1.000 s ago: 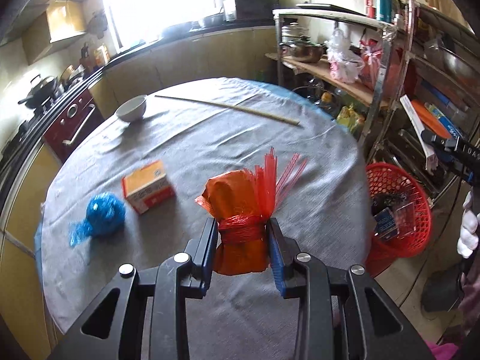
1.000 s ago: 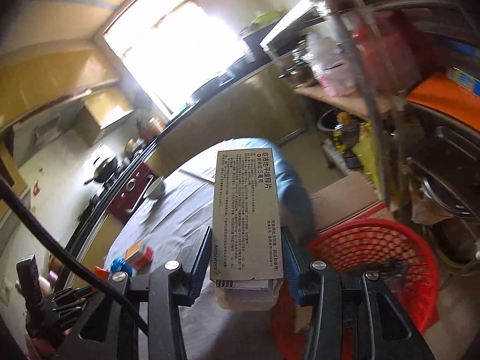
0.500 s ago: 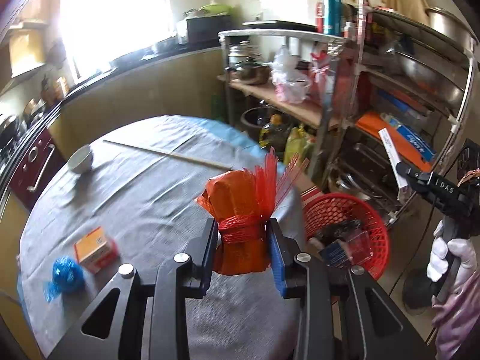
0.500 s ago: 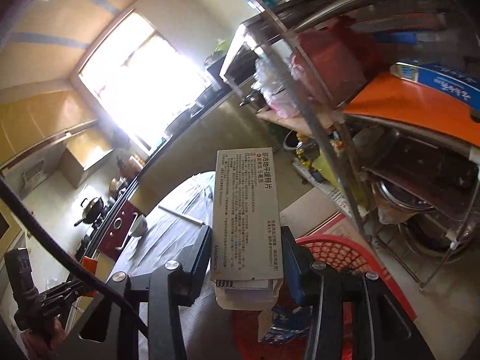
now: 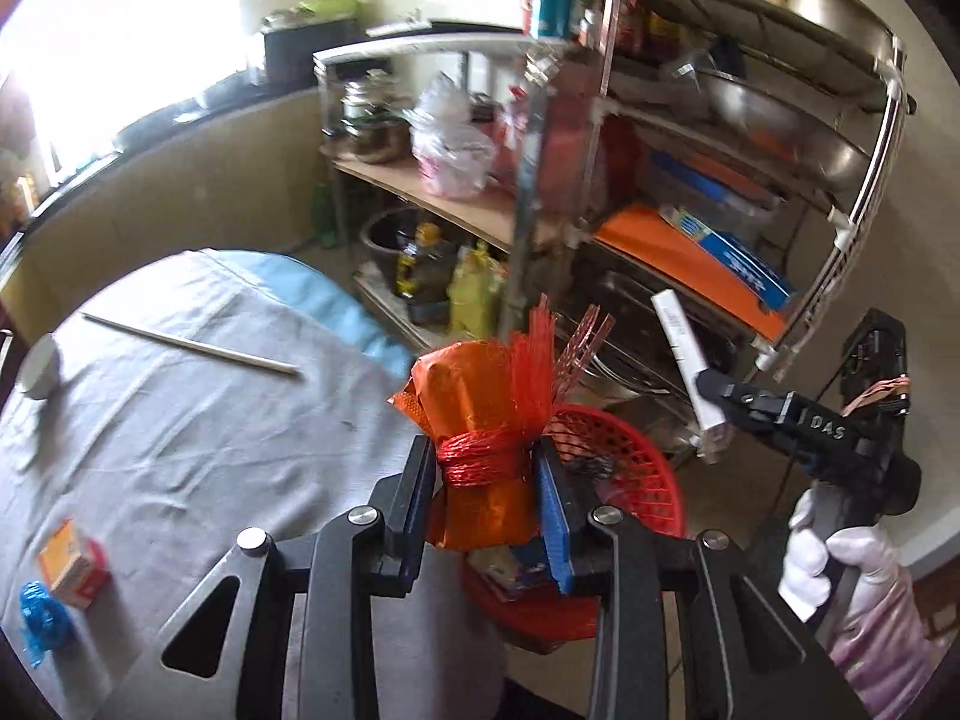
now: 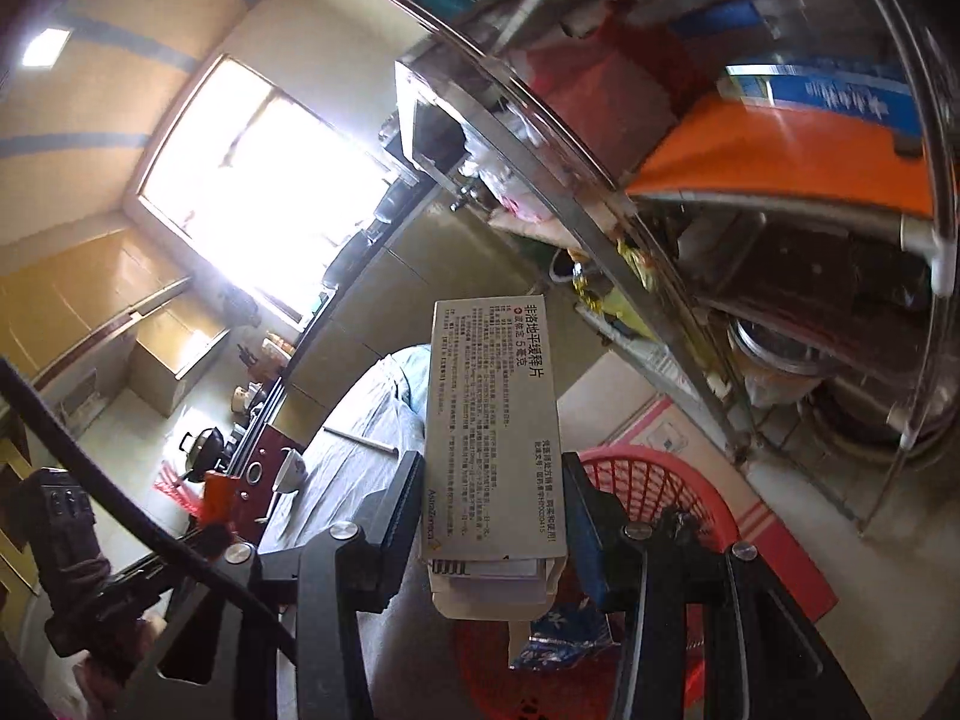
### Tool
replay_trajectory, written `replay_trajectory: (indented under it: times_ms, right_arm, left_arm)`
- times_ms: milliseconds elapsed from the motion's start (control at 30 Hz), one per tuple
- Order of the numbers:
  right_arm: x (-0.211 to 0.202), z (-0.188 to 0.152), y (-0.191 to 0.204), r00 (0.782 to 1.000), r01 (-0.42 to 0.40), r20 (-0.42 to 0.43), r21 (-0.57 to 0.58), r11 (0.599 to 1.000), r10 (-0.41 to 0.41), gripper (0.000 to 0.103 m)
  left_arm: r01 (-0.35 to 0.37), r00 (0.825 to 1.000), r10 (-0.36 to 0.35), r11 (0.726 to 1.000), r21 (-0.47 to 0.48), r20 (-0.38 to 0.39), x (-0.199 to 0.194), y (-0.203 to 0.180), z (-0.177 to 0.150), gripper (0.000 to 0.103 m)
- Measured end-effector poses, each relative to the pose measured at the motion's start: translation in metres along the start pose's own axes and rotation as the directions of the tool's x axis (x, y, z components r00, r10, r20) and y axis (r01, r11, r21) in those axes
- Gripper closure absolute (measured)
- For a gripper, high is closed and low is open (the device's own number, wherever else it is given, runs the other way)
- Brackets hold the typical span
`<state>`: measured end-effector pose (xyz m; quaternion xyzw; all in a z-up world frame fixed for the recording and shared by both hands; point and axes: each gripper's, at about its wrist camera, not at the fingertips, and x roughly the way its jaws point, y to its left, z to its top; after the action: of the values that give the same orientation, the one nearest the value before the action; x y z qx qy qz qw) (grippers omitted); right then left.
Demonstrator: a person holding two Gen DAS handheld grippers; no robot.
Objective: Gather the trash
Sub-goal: 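Open both tools over the red basket to drop the items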
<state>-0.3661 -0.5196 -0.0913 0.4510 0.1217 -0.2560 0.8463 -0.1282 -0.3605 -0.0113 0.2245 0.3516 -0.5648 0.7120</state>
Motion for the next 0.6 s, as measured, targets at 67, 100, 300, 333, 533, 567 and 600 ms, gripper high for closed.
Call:
replay_trajectory:
  times_ms: [67,100,300,333,533,567,600]
  right_arm:
    - [0.005,-0.001,-0.005,1.0,0.008,-0.014,0.011,1.0,-0.008,0.055]
    - [0.009,-0.002,-0.008,1.0,0.007,-0.027,0.019,1.0,-0.006,0.055]
    - [0.026,-0.011,-0.022,0.996,0.003,-0.092,0.072,0.997,0.003,0.054]
    - [0.028,-0.012,-0.024,0.995,0.005,-0.102,0.081,0.997,0.003,0.053]
    - [0.043,-0.016,-0.038,0.985,0.039,-0.17,0.123,0.992,-0.017,0.048]
    - [0.043,-0.016,-0.038,0.986,0.039,-0.167,0.124,0.991,-0.018,0.048]
    - [0.042,-0.015,-0.039,0.986,0.04,-0.163,0.124,0.991,-0.019,0.048]
  left_arm:
    - [0.031,0.999,-0.031,1.0,0.001,-0.029,0.015,-0.006,0.001,0.069]
    - [0.041,0.998,-0.041,0.999,0.005,-0.045,0.023,-0.009,0.002,0.069]
    - [0.081,0.99,-0.078,0.996,0.027,-0.119,0.061,-0.023,0.001,0.067]
    - [0.084,0.988,-0.079,0.996,0.035,-0.134,0.066,-0.025,0.001,0.062]
    - [0.076,0.982,-0.065,0.996,0.055,-0.177,0.076,-0.024,-0.01,0.044]
    - [0.072,0.981,-0.06,0.996,0.057,-0.182,0.075,-0.022,-0.011,0.044]
    - [0.065,0.982,-0.055,0.996,0.053,-0.183,0.072,-0.018,-0.012,0.044]
